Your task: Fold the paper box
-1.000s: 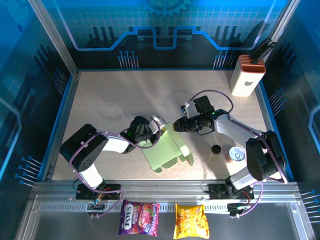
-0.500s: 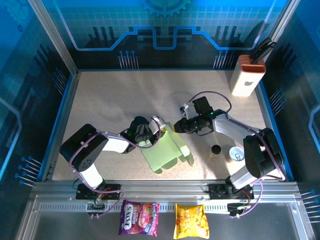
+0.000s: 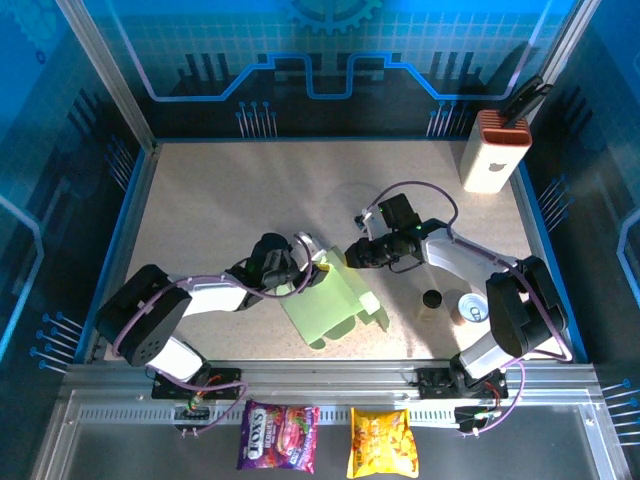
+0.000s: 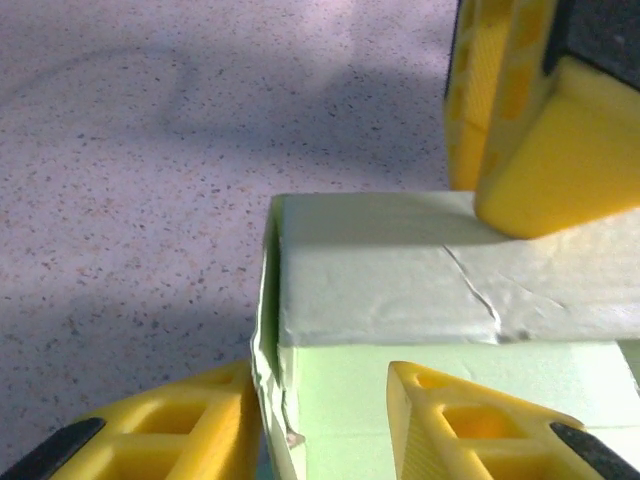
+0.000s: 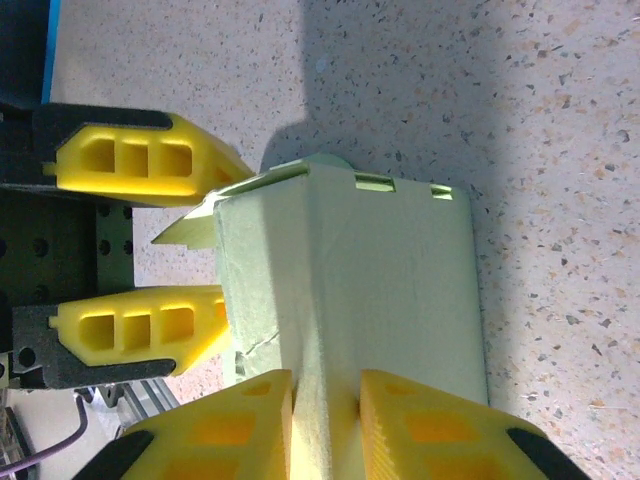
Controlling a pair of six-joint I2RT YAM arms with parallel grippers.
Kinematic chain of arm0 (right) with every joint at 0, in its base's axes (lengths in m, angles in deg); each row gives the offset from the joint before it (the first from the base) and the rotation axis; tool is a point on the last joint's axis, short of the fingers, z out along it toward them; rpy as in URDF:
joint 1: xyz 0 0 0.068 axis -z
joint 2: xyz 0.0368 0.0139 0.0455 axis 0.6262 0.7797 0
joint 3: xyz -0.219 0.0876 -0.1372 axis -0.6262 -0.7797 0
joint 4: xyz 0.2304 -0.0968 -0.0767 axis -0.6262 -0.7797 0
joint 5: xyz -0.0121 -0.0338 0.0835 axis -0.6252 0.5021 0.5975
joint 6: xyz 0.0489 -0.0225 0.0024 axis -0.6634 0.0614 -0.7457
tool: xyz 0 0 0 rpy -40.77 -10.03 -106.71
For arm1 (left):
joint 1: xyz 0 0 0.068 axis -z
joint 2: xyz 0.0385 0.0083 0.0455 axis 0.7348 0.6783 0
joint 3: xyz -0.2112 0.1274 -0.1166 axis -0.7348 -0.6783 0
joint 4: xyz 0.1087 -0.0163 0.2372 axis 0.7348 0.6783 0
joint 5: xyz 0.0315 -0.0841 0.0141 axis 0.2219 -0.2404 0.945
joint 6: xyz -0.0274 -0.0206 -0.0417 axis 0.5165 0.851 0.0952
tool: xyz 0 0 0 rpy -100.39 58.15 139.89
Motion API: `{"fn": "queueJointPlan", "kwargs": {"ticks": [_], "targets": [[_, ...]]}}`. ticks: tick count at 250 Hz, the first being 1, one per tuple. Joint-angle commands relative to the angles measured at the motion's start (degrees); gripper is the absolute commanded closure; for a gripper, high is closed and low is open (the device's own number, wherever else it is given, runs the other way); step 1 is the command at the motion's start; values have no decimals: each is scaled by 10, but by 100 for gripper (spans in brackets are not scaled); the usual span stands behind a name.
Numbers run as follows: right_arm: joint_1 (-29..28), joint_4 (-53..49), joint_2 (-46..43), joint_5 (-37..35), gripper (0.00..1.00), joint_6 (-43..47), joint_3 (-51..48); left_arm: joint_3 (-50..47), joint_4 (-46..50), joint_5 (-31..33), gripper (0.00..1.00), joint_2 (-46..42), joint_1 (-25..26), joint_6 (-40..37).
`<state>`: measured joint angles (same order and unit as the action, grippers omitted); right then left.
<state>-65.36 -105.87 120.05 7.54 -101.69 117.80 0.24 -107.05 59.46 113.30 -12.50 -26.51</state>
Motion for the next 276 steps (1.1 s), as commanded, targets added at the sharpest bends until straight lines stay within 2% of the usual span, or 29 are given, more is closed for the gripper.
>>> {"fn": "queueJointPlan", "kwargs": {"ticks": [1, 92, 159, 198, 276], "targets": [[-7, -30, 3, -26, 76, 10, 7, -18, 34, -38, 61, -20, 4, 16], [-8, -26, 5, -28, 76, 6, 10, -36, 47, -57, 59, -42, 4, 29], [-9, -25, 4, -27, 76, 6, 11, -27, 11, -83, 60, -14, 5, 49], [-9, -23, 4, -25, 76, 6, 12, -14, -4, -86, 55, 11, 5, 53], [-10, -21, 3, -24, 76, 6, 11, 6, -48, -97, 54, 49, 6, 62]]}}
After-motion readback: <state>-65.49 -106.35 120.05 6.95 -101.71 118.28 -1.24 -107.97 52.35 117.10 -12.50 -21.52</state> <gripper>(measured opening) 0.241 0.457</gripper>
